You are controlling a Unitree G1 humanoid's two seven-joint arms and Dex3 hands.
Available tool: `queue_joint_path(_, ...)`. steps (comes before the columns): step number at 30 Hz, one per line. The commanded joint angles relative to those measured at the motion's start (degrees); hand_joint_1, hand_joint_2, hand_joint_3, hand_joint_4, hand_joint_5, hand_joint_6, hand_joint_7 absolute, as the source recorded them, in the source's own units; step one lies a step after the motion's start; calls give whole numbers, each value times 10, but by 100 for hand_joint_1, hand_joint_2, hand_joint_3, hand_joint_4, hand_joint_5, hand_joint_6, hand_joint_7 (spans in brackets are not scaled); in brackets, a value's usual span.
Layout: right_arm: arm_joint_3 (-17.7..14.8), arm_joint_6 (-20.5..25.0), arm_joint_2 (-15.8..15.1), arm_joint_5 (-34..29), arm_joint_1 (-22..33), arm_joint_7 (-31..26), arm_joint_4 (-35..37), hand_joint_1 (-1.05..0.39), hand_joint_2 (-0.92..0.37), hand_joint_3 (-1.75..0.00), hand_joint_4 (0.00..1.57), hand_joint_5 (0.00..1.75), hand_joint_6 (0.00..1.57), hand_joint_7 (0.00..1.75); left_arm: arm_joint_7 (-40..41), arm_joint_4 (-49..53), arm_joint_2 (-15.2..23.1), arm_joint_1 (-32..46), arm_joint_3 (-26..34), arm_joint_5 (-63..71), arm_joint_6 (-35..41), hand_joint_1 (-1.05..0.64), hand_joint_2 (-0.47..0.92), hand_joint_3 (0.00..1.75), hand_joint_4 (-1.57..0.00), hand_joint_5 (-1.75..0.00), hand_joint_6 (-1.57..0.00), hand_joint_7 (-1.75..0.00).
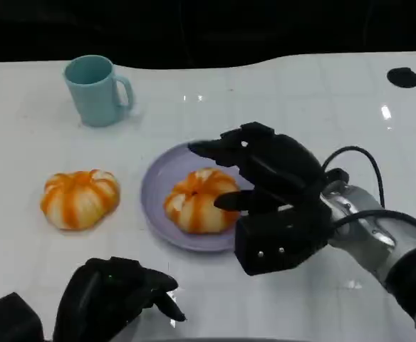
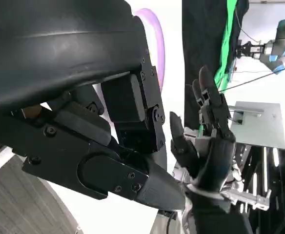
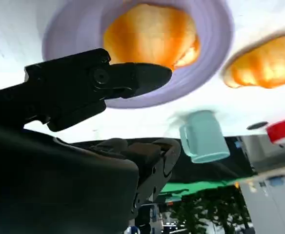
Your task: Grasp the bread from the table and place it into the plate.
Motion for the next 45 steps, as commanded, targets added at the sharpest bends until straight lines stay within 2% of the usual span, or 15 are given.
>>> queue_joint_path(1,-30,-4,-30,37,48,34,-90,-64,-92,-35,0,54,31,0,2,-5,9,2,1,4,-2,-97,87,0,-126,-88,-157,-3)
queue_joint_path(7,-58,-17,-60,76,115,76,-194,-64,-92,-36,0,59,31,1,-4,3,10,-3,3,0,-6,-96,87,0,-126,-87,-157,-3)
queue_joint_path(11,-70,-39,-75,102,154,95,-230,-61,-92,-35,2,62,33,1,-3,2,9,-3,3,-1,-2,-96,87,0,-127,-87,-157,-3)
queue_joint_path(17,-93,-70,-82,158,209,127,-264,-56,-92,-33,12,66,40,5,-3,-7,7,1,2,-4,3,-96,86,0,-127,-86,-157,-3)
queue_joint_path(20,-111,-86,-79,200,237,142,-273,-51,-92,-30,30,77,53,11,-1,-10,7,4,0,-1,1,-97,86,0,-127,-86,-157,-3)
queue_joint_path(21,-116,-90,-78,214,245,148,-276,-48,-92,-28,40,87,61,15,0,-11,7,5,0,0,0,-97,87,0,-127,-86,-157,-3)
queue_joint_path(23,-126,-103,-76,244,263,161,-279,-44,-92,-27,46,98,66,19,1,-14,7,7,-1,0,1,-97,87,0,-127,-86,-157,-3)
queue_joint_path(24,-131,-111,-75,257,270,166,-279,-38,-92,-29,53,106,73,23,1,-15,7,7,-1,-1,2,-97,87,0,-127,-85,-157,-3)
queue_joint_path(26,-138,-125,-74,277,282,174,-277,-33,-92,-32,55,115,76,30,2,-16,7,8,-1,-1,3,-98,87,0,-127,-85,-157,-2)
queue_joint_path(28,-147,-154,-70,302,294,183,-265,-25,-89,-45,57,137,75,58,2,-20,7,10,-2,-1,5,-98,87,0,-127,-85,-157,-3)
queue_joint_path(30,-155,-183,-65,329,305,193,-250,-19,-76,-76,62,154,70,92,1,-23,8,12,-2,-3,9,-98,87,0,-127,-84,-157,-3)
queue_joint_path(34,-167,-199,-61,365,336,214,-252,-19,-60,-113,67,167,70,126,-2,-30,6,15,-2,-9,17,-98,86,0,-127,-84,-157,-2)
queue_joint_path(36,-172,-202,-64,375,351,224,-262,-22,-56,-123,69,171,72,132,-2,-32,6,17,-3,-9,16,-97,86,0,-126,-84,-157,-2)
queue_joint_path(39,-179,-189,-70,393,373,242,-280,-26,-54,-124,70,173,73,134,-2,-34,5,18,-4,-9,16,-96,86,0,-126,-84,-157,-2)
queue_joint_path(45,-205,-161,-73,410,419,258,-322,-32,-62,-102,79,175,72,134,0,-36,5,19,-5,-11,17,-96,86,0,-126,-85,-157,-1)
